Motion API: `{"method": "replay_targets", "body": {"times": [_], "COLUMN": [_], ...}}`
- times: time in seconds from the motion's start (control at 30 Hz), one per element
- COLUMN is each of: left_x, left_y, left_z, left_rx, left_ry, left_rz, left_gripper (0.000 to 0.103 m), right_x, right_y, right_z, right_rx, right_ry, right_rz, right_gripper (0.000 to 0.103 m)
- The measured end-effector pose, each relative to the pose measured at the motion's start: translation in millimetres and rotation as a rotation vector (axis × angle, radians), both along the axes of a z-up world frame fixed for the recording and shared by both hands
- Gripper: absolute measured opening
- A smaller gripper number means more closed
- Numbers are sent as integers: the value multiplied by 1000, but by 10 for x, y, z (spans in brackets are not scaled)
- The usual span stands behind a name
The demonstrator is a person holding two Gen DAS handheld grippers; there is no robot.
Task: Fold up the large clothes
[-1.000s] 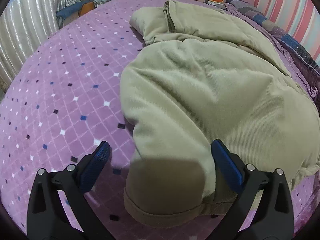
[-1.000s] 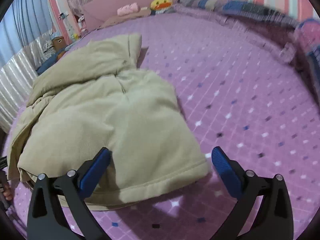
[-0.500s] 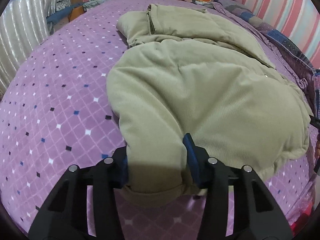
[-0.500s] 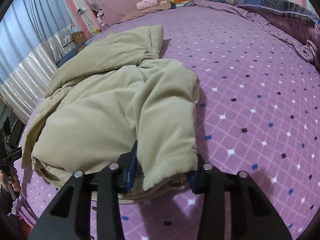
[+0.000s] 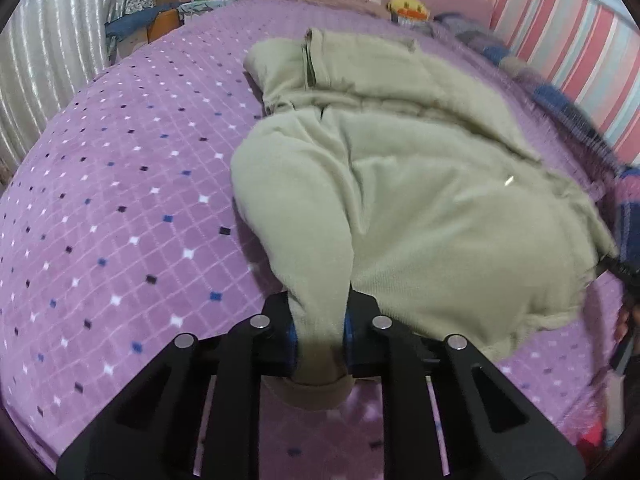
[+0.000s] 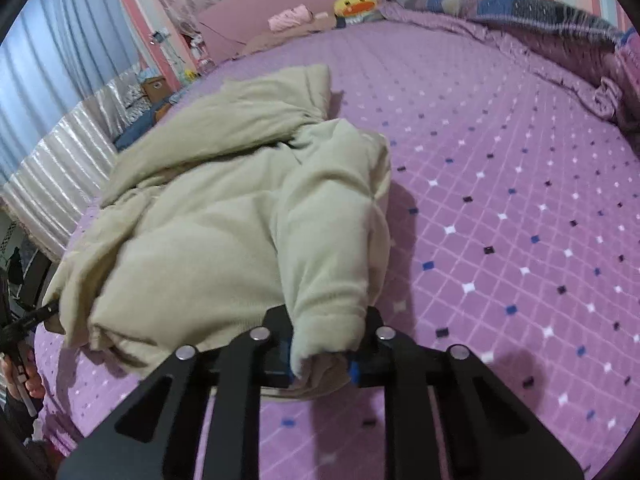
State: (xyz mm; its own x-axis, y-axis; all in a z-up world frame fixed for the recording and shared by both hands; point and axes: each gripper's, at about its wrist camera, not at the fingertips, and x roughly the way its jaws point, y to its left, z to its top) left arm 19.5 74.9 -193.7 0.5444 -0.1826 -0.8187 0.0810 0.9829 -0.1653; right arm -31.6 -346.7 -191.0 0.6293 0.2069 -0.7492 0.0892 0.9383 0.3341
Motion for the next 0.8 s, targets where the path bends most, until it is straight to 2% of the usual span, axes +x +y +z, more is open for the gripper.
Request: {"method": "replay_targets", "body": {"times": [0.1,0.37,0.43,0.53,0.6,0.67,0.8], "left_x": [-165,-497,-539,-426,-298,-238,-134], "left_y": [128,447,537,616,605,566,498], "left_z": [203,606,692,555,420,402,550], "left_rx": [-61,-127,-139,-118,-106,-102,-127], "left_ry": [-33,-91,-99,-58,-9,0,-10], "left_rz": [7,33,36,38,56,64,66], "left_gripper": [14,14,14,16,16,17,26], "right_x": [-176,-615,-668,-499,-373,-301,-209], "right_y": [19,97,87,22,-27,-51,-147], "right_z": [210,814,873,642,387,271,356], "right_rx": [14,9,0,-35,-30,-18,62], "right_ry": [-49,-161,-165,-91,-21,12,3], "right_rz": [2,43,47,39,17,6,-15], "right_gripper": [16,15,15,15,16,16,17]}}
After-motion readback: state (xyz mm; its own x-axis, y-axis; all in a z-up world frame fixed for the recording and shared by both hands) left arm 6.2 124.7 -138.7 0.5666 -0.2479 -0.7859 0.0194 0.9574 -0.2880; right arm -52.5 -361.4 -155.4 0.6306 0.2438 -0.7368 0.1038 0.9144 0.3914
